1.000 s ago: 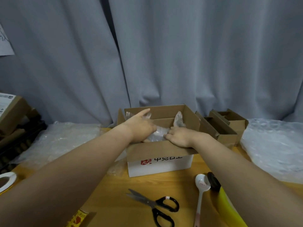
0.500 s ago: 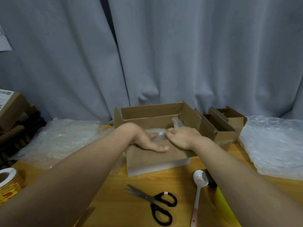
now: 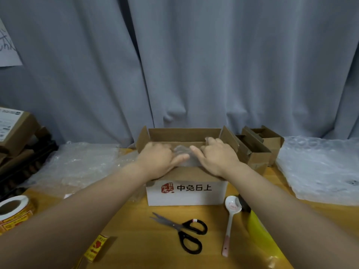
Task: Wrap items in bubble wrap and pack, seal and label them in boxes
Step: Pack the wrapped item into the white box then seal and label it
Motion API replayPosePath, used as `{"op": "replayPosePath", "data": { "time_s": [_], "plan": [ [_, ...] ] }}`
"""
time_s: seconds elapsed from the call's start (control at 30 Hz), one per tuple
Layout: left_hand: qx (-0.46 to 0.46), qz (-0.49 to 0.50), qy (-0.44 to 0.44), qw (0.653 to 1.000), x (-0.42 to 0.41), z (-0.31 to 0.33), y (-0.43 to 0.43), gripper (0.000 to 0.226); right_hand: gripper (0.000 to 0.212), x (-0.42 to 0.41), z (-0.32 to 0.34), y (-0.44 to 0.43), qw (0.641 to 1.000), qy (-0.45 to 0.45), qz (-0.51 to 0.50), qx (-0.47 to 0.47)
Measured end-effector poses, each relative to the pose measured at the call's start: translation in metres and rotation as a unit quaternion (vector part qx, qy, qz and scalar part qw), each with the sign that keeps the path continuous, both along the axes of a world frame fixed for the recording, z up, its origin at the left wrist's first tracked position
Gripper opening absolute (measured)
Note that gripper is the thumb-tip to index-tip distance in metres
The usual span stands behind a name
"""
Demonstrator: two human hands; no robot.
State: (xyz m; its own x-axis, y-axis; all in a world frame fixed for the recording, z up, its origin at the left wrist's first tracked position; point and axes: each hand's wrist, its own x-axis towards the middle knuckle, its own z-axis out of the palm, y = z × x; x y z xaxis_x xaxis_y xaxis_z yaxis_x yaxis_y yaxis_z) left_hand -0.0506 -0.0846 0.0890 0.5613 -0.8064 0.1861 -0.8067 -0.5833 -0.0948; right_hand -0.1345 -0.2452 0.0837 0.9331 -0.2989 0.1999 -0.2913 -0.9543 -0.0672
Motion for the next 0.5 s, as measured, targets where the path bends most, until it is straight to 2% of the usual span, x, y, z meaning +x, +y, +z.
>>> {"op": "replayPosePath", "data": {
  "time_s": [0.03, 0.07, 0.1, 0.13, 0.2, 0.23, 0.27, 0.3, 0.4, 0.5],
  "plan": [
    [-0.043, 0.018, -0.071, 0.996, 0.001, 0.004, 0.005, 0.096, 0.059, 0.002, 0.004, -0.003, 0.999, -0.040, -0.005, 0.007],
    [-0.077, 0.054, -0.121, 0.988, 0.005, 0.006, 0.011, 0.078, 0.053, 0.004, 0.009, -0.005, 0.998, -0.068, -0.013, 0.006],
    [-0.102, 0.093, -0.138, 0.981, 0.009, 0.008, 0.016, 0.060, 0.047, 0.008, 0.014, -0.008, 0.997, -0.074, -0.021, -0.002],
    [-0.119, 0.132, -0.119, 0.977, 0.010, 0.010, 0.020, 0.060, 0.042, 0.011, 0.018, -0.010, 0.998, -0.058, -0.027, -0.016],
    [-0.203, 0.181, 0.030, 0.962, 0.010, 0.014, 0.024, 0.085, 0.042, 0.019, 0.026, -0.012, 0.998, 0.014, -0.043, -0.037],
    [-0.281, 0.185, 0.122, 0.934, 0.011, 0.016, 0.023, 0.094, 0.047, 0.023, 0.029, -0.013, 0.996, 0.054, -0.053, -0.045],
    [-0.340, 0.188, 0.181, 0.904, 0.014, 0.016, 0.023, 0.097, 0.055, 0.027, 0.029, -0.012, 0.992, 0.092, -0.066, -0.054],
    [-0.361, 0.196, 0.202, 0.889, 0.018, 0.015, 0.023, 0.092, 0.063, 0.031, 0.029, -0.011, 0.986, 0.130, -0.080, -0.060],
    [-0.327, 0.171, 0.148, 0.917, 0.026, 0.006, 0.029, 0.044, 0.076, 0.040, 0.021, -0.004, 0.967, 0.226, -0.111, -0.041],
    [-0.313, 0.124, 0.131, 0.933, 0.020, 0.003, 0.031, 0.032, 0.084, 0.050, 0.009, -0.006, 0.953, 0.275, -0.126, 0.007]
  ]
}}
